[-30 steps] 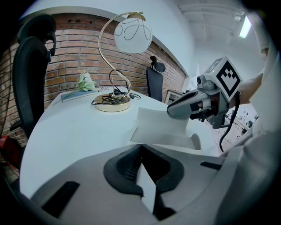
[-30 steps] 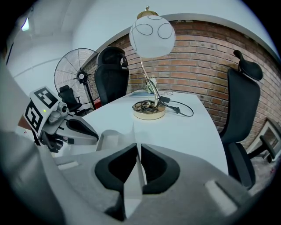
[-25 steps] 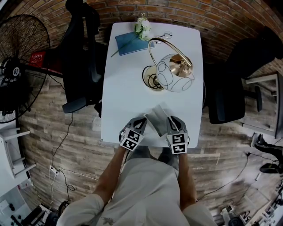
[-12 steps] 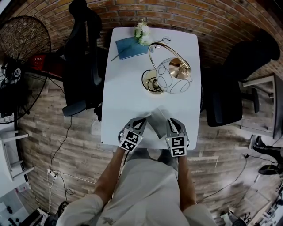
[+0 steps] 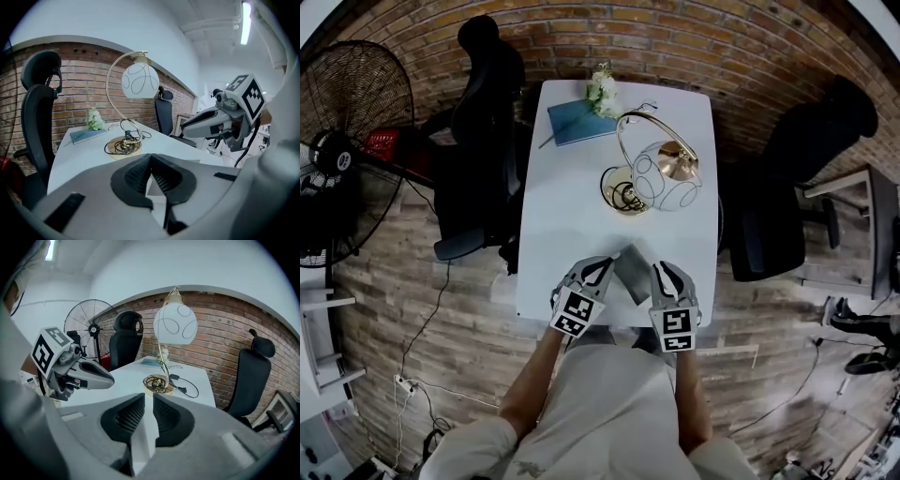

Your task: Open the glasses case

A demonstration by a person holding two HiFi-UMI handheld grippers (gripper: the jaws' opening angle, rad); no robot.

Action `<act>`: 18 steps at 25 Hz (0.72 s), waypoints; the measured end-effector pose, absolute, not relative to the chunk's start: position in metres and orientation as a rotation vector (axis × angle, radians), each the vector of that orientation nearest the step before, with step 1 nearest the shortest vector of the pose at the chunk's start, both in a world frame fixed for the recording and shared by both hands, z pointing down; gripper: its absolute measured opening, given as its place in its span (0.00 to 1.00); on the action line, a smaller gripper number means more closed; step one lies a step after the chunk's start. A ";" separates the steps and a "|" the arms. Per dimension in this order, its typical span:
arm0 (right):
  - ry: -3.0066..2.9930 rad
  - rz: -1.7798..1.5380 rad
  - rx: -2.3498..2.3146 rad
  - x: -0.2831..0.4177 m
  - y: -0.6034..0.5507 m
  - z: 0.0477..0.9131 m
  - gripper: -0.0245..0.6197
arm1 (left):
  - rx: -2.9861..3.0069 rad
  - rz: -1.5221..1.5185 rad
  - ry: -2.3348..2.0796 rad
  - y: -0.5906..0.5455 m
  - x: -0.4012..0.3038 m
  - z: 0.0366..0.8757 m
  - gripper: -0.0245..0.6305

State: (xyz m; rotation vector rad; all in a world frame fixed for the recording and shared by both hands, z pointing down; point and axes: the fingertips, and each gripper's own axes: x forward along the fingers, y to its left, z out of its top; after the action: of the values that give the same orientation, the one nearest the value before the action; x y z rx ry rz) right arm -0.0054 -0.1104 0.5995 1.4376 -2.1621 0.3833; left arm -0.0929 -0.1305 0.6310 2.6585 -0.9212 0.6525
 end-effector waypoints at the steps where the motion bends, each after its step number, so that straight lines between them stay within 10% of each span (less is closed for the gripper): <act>1: -2.166 0.371 1.447 -0.007 -0.110 0.593 0.10 | 2.669 0.635 -0.925 -0.131 -0.093 0.624 0.05; 18: -2.165 0.237 1.556 -0.009 -0.113 0.529 0.10 | 2.778 0.463 -0.956 -0.136 -0.087 0.551 0.04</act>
State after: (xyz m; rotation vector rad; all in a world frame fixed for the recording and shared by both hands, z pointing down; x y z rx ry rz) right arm -0.0091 -0.1126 0.5294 1.5557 -2.1652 0.2370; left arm -0.0875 -0.1359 0.5510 2.7782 -0.9564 0.4627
